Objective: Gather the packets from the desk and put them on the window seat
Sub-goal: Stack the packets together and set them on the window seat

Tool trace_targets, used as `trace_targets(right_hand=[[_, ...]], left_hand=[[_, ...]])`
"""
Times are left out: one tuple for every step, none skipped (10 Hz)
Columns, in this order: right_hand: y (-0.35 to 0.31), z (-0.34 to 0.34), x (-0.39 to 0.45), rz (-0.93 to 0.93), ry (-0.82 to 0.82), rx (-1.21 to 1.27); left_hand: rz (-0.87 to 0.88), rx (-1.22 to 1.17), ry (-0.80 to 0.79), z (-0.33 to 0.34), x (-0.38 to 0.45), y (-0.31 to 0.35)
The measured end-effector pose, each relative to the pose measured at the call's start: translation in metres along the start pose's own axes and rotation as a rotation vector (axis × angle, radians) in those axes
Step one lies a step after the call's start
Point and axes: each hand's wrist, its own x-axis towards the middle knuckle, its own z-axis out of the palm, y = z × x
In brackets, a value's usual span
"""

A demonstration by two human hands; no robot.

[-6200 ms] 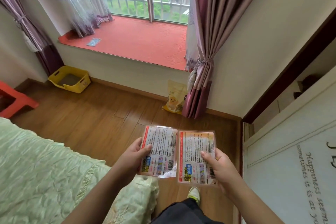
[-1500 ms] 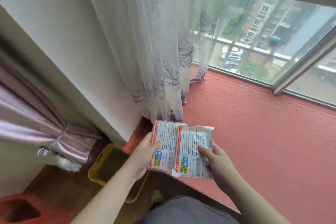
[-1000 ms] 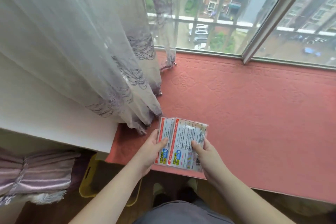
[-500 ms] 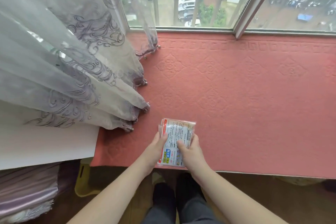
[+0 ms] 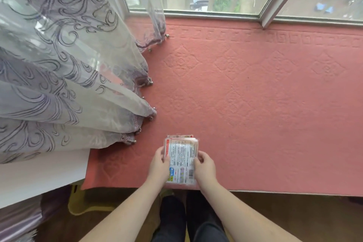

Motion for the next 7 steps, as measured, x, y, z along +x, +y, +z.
trace_targets(right_hand=[[-0.001, 0.006, 0.012, -0.02, 0.047, -0.028], [0.002, 0.011, 0.024, -0.032, 0.075, -0.06], [0.004, 0.013, 0.034, -0.023, 0.113, -0.079], [0.01, 0.015, 0.044, -0.02, 0.137, -0.092], [0.009, 0.019, 0.046, -0.015, 0.122, -0.086], [0.008, 0.022, 0.046, -0.023, 0.093, -0.095], [0.005, 0.021, 0.045, -0.059, 0.116, -0.188]], left_hand=[[-0.004, 0.029, 0.052, 0.004, 0.013, -0.006], [-0.013, 0.091, 0.088, 0.007, 0.023, -0.006], [-0.01, 0.218, 0.106, 0.01, 0.033, -0.006], [-0.002, 0.281, 0.095, 0.015, 0.042, -0.009], [-0.011, 0.279, 0.103, 0.018, 0.045, -0.01], [-0.019, 0.232, 0.118, 0.018, 0.046, -0.009], [-0.015, 0.253, 0.133, 0.016, 0.041, -0.008]])
